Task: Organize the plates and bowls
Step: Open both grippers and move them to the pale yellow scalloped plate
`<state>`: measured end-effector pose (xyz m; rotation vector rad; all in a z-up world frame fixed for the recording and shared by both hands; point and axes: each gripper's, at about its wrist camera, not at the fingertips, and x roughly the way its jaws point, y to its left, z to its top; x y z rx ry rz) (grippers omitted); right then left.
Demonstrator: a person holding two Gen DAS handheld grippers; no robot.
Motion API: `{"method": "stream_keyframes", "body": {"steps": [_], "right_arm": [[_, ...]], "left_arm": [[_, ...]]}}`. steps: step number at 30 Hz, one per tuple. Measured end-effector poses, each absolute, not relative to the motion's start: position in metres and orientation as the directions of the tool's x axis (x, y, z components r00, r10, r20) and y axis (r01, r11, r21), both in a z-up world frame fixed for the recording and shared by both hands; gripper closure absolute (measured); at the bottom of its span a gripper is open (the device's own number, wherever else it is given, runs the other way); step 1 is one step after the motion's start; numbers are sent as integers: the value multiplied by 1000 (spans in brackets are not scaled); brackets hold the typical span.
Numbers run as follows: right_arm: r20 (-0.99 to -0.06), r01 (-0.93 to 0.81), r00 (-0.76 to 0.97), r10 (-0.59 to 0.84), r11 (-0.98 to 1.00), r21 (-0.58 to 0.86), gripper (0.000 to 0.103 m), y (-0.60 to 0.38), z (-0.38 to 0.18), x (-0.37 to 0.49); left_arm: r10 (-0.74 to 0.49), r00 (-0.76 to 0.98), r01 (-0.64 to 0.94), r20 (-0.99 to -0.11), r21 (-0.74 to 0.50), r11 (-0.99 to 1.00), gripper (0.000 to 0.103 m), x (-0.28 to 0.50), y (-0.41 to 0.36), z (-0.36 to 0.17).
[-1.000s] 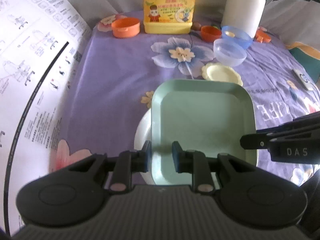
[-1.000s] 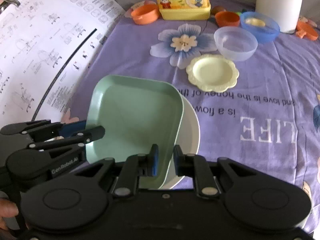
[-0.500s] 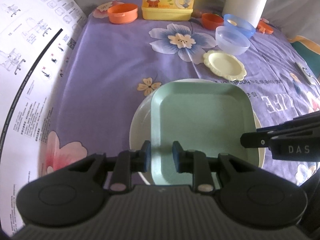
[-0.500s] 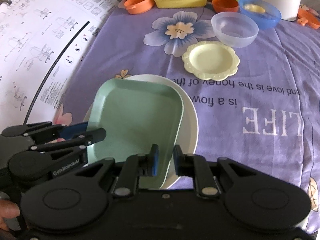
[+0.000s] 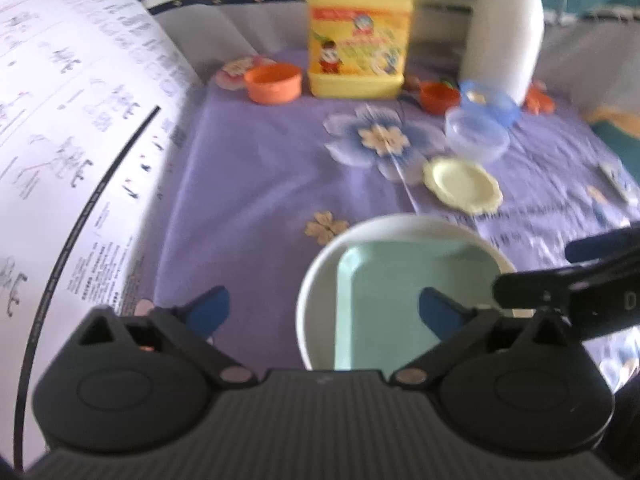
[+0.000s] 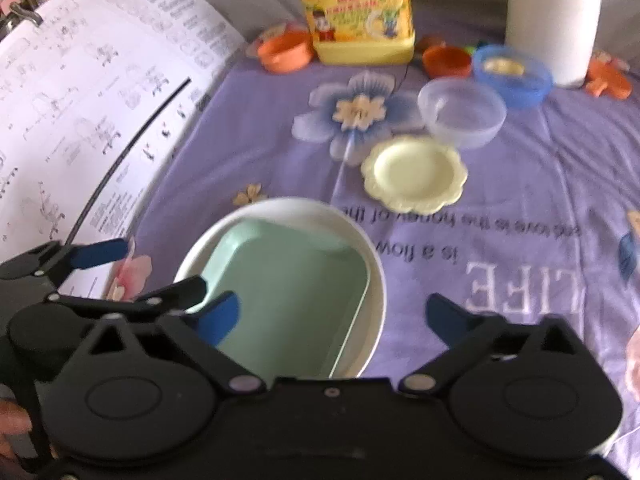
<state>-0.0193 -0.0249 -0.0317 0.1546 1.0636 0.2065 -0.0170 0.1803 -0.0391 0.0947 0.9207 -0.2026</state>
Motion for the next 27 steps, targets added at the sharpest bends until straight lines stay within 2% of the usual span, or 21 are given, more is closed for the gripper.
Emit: {"method": "stream_keyframes", "body": {"steps": [5,15,27], "right_arm": [[-845,-99,490,214,977,191,0,-28,-28,-24],[-840,-84,504,201,979,184,0,-38,-26,-31],[-843,-11,510,169,982,189,0,-57,-28,-26]], "left_arm": [[-143,574,194,-806,-35,980,0,-13,185,-37],[-145,568,230,-810,-13,973,0,-15,170,-37],[-170,557,242,-813,-37,970,0,4,152,-38]]}}
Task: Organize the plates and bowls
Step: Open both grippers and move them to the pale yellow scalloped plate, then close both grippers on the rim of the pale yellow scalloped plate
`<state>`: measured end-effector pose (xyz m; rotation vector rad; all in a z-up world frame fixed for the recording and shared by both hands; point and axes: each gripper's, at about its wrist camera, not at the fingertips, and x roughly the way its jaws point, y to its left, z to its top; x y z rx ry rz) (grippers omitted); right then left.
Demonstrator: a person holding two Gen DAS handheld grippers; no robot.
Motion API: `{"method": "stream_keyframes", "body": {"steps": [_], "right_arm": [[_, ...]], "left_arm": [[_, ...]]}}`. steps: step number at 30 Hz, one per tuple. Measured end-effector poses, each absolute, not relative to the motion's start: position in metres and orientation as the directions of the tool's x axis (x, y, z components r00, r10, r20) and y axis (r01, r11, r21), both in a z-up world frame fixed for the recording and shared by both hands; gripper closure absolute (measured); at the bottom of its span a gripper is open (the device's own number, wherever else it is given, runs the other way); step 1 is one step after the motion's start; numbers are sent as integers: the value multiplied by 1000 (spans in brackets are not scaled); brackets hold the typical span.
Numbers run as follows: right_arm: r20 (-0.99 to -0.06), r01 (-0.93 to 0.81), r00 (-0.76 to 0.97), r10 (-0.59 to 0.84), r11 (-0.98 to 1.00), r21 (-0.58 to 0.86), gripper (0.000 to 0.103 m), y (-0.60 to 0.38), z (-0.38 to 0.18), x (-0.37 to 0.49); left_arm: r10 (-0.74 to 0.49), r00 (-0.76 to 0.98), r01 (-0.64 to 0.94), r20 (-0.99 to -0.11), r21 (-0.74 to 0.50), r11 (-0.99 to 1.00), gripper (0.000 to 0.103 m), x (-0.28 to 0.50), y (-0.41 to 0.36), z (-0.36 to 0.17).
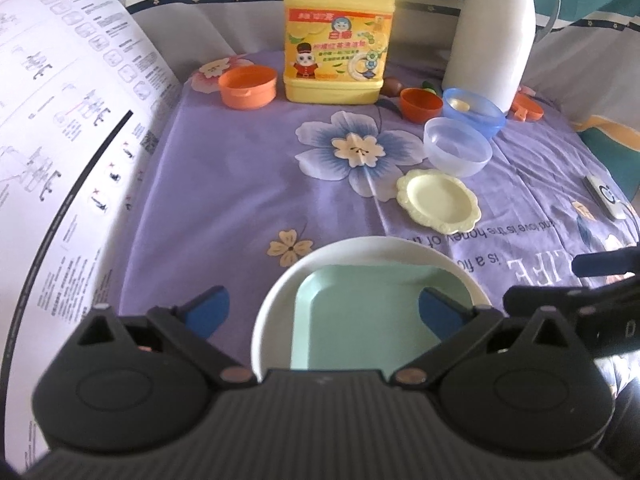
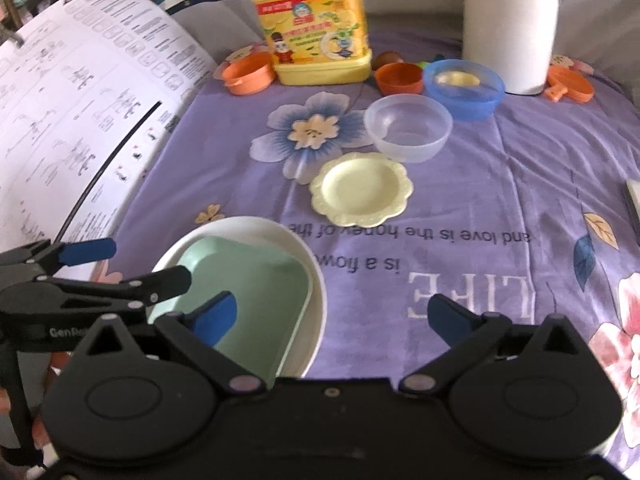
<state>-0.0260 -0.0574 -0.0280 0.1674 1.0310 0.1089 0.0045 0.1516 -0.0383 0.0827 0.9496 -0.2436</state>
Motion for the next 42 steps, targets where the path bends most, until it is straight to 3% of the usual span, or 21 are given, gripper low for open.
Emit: {"method": "stream_keyframes", "body": {"steps": [23,27,34,37,41,42], "right_arm": [[-860,171,495,123,957,235,1,-135,-57,37],[-855,186,496,152,943,276,12,-148,-67,60],[-834,166,515,196,932,322,22,-149,-74,82],[-831,159,516,207,930,330,32,-146,-77,90],[-828,155,510,235,921,357,37,-145,-84,96],[-824,154,513,240,919,363,42,-145,-86,97]], "left_arm": [[-170,532,274,-830,-22,962,0,72,101,-63],[-185,516,300,-836,-25,954,0,91,81,-72],[-210,479,319,-853,-53,946,3,111,63,-83],[-219,461,307,-860,-77,948,10,119,60,-88],[-248,436,288,-865,-127,949,28,127,58,-94],[-256,429,289,-866,-136,948,31,128,57,-95]]}}
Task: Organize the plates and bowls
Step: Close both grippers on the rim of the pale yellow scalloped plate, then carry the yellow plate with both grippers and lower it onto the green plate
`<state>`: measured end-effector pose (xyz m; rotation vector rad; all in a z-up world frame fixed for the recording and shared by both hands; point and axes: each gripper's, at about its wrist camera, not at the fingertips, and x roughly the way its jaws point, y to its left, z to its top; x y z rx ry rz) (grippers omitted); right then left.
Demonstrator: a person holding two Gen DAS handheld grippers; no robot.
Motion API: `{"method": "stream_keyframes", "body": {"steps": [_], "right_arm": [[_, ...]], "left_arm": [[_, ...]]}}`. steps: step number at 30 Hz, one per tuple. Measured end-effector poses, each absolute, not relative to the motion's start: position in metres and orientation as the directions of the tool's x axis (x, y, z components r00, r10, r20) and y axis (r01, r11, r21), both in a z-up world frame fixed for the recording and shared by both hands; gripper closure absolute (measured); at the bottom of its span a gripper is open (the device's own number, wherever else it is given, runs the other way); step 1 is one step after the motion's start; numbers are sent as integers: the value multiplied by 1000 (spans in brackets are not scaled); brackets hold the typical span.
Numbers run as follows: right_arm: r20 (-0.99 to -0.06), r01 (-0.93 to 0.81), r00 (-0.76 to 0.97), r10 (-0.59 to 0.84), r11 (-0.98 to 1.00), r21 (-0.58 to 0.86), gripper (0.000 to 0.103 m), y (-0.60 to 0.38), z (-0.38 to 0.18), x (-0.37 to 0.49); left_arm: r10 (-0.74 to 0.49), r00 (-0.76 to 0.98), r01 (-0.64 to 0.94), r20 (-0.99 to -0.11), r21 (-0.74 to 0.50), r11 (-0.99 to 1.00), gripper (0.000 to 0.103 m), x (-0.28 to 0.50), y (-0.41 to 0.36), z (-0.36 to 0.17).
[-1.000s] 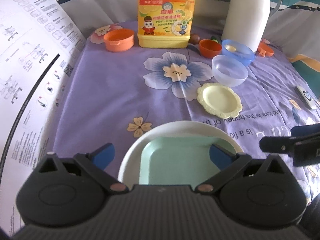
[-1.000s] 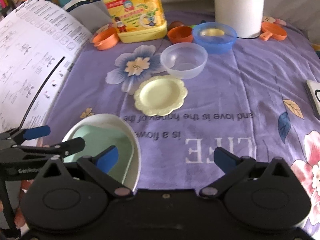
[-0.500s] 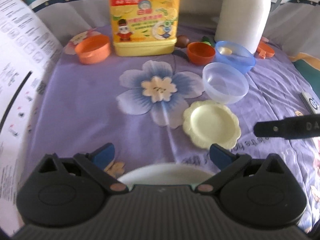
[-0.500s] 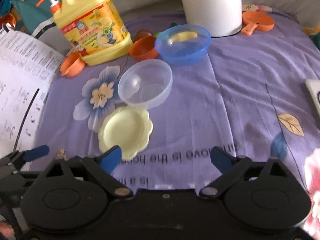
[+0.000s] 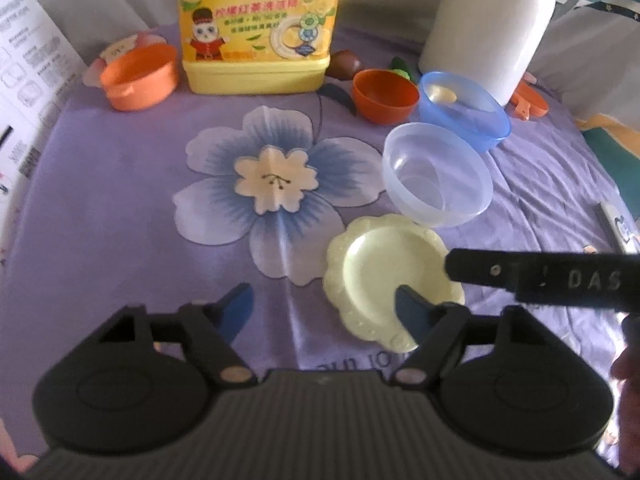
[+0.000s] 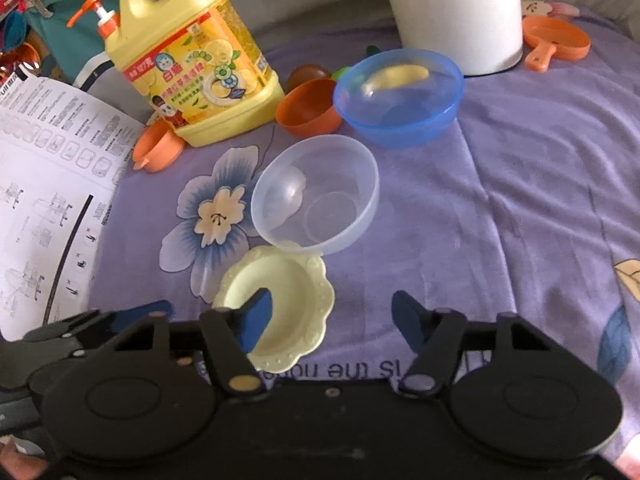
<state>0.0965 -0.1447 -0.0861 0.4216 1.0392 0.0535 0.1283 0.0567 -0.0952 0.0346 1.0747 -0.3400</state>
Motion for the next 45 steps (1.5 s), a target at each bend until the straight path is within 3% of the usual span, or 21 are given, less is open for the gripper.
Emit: {"method": "stream_keyframes", "body": {"steps": [2,3,4,5,6,15,18,45], "right_arm": [[-821,151,513,250,915,373,54,-144,-91,96],[-822,152,508,256,913,379,60,-143,-93,95],[-819,152,511,261,910,385,62,-143,-95,93],[-817,148,517,255,914,379,63,-142,-95,91],[-817,145,515,260,913,381,63,-142,-95,90],[-802,137,520,293,898,418,66,-138,-97,89],[-798,141,525,295,895,424,72,-138,-97,88],[-795,108,556,241,928,356,74,-122,-65,61]], "left_arm": [[-270,416,305,-868,-146,941,47,129,53,-97],[-272,407,319,-872,-143,937,49,129,49,-99],[-265,418,334,-869,-124,934,51,127,46,-99],[-270,420,355,-866,-117,927,61,125,43,-99],[-283,412,372,-866,-124,920,62,124,40,-99],[-268,429,395,-862,-88,914,62,121,34,-100],[-272,436,408,-858,-80,909,64,119,32,-99],[-285,454,388,-845,-100,916,72,91,47,-73]]}}
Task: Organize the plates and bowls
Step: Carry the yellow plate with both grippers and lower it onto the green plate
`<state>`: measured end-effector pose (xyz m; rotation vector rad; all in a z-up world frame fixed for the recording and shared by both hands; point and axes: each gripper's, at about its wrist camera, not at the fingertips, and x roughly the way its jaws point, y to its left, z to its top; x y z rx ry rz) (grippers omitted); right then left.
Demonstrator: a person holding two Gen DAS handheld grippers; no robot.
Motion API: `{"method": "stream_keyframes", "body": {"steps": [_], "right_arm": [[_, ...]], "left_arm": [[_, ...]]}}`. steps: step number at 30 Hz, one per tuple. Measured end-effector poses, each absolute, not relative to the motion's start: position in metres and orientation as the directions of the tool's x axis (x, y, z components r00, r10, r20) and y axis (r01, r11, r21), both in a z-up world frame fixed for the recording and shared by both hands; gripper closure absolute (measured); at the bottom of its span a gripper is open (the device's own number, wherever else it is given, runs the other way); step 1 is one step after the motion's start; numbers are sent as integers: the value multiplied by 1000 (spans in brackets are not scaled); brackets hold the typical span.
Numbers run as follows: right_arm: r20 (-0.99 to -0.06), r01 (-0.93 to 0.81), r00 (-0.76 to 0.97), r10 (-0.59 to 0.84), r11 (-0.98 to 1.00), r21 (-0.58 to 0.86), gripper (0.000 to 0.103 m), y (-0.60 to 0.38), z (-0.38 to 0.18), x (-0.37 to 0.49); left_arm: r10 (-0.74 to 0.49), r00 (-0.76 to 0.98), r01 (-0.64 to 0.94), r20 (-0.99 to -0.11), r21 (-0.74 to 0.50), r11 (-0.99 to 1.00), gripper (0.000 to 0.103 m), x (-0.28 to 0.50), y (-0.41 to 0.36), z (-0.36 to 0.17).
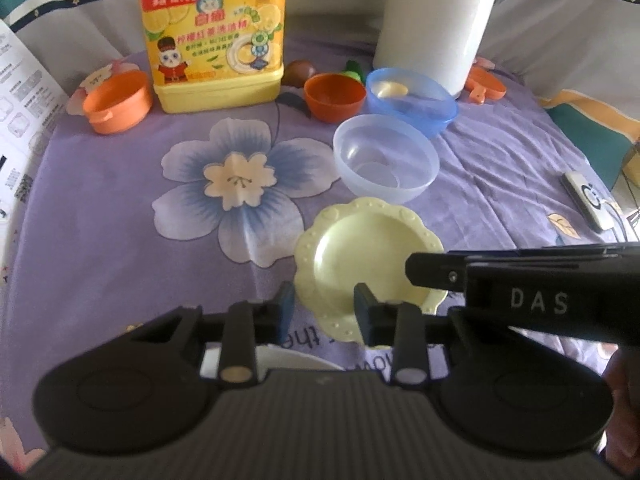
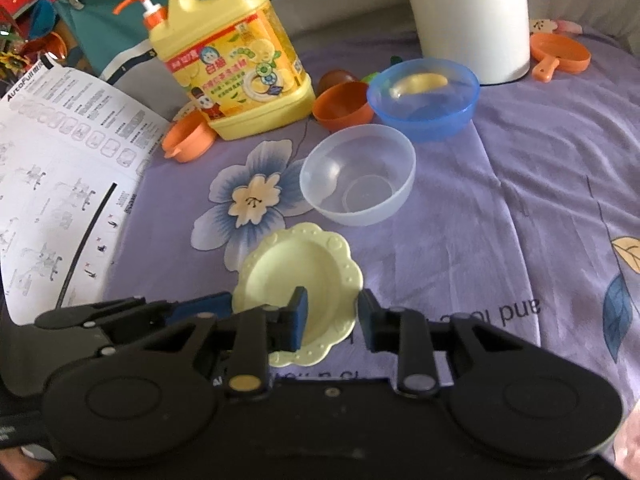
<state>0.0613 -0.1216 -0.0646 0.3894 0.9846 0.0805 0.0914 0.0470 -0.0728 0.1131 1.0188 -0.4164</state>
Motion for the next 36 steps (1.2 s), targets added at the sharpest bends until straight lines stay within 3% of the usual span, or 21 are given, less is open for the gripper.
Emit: {"method": "stream_keyframes", "body": {"steps": [22,36], "right_arm": [[-767,-21,575,284,942,334,74,-67,-7,-4],[-810,-78,491,322,942,327,74,-25,-18,-27]], "left_arm": [[-299,516,357,-803,-115,927,72,14,110,-19],[-285,480,341,-830,-123,932,72,-19,147,-35]]}}
